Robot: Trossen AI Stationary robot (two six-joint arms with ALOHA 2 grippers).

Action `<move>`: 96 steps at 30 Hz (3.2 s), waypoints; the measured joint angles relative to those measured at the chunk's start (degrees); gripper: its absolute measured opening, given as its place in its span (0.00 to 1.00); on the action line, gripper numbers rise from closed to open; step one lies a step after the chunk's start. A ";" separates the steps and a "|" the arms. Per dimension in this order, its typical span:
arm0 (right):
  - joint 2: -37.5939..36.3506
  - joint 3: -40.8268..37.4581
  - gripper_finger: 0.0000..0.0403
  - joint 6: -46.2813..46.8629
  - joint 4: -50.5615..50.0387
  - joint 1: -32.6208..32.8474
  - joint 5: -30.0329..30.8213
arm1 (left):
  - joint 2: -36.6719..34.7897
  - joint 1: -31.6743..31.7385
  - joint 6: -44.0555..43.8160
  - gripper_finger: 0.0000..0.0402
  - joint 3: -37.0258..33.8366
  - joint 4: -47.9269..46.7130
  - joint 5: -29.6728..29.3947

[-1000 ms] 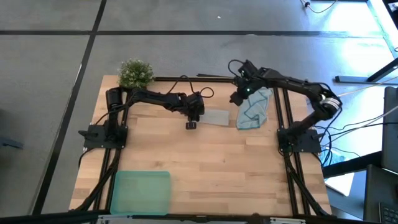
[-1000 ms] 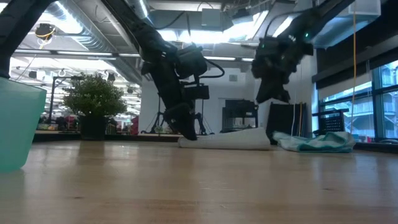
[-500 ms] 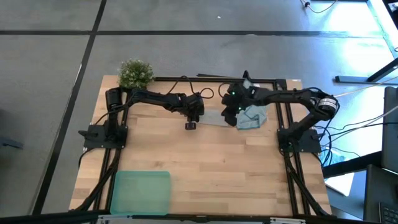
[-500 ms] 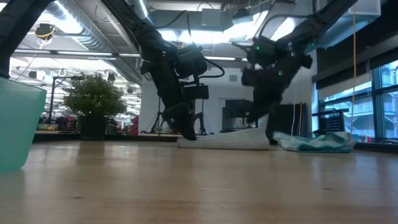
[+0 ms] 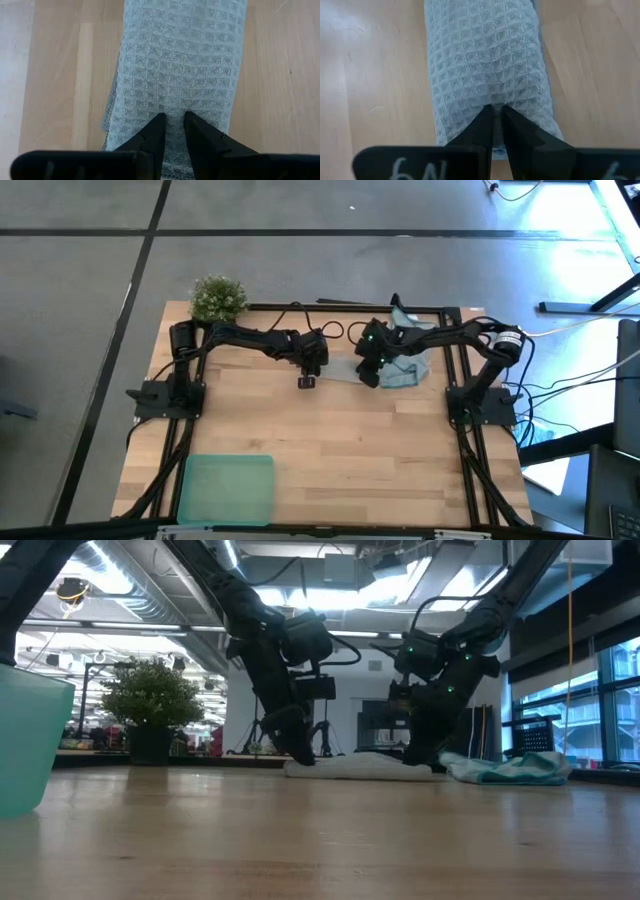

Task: Roll microfiber towels into tight, uniform cylinder then place into a basket
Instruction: Roll the gray microfiber cloth, then put the gray rolled microfiber cloth into the green bin

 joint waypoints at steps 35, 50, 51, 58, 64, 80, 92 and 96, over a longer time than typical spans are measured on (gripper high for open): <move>0.52 -0.39 0.11 0.02 8.98 0.04 0.34 | -8.73 0.92 -3.02 0.18 -0.04 -6.52 0.34; 0.44 -0.33 0.11 0.02 9.02 0.02 0.11 | -8.78 0.30 -8.16 0.18 0.07 -6.16 4.41; 0.42 -0.33 0.11 0.03 9.02 0.02 0.11 | -8.78 0.32 -9.33 0.18 0.07 -5.81 4.36; 0.37 -0.28 0.11 0.04 9.05 0.02 0.09 | -8.80 0.48 -10.08 0.19 0.07 -4.63 4.53; 0.37 -0.28 0.11 0.02 9.05 0.02 0.09 | -8.80 0.06 -10.05 0.35 0.07 -4.55 4.45; 0.35 -0.26 0.11 0.04 9.10 0.04 0.07 | -6.49 0.26 -8.23 0.98 0.19 -1.10 1.32; 0.35 -0.26 0.11 0.04 9.30 0.02 0.08 | -1.81 0.74 -6.84 1.00 0.07 3.68 2.57; 0.33 -0.22 0.11 0.03 9.71 0.03 0.11 | 0.03 0.74 -6.86 1.00 0.07 5.06 3.52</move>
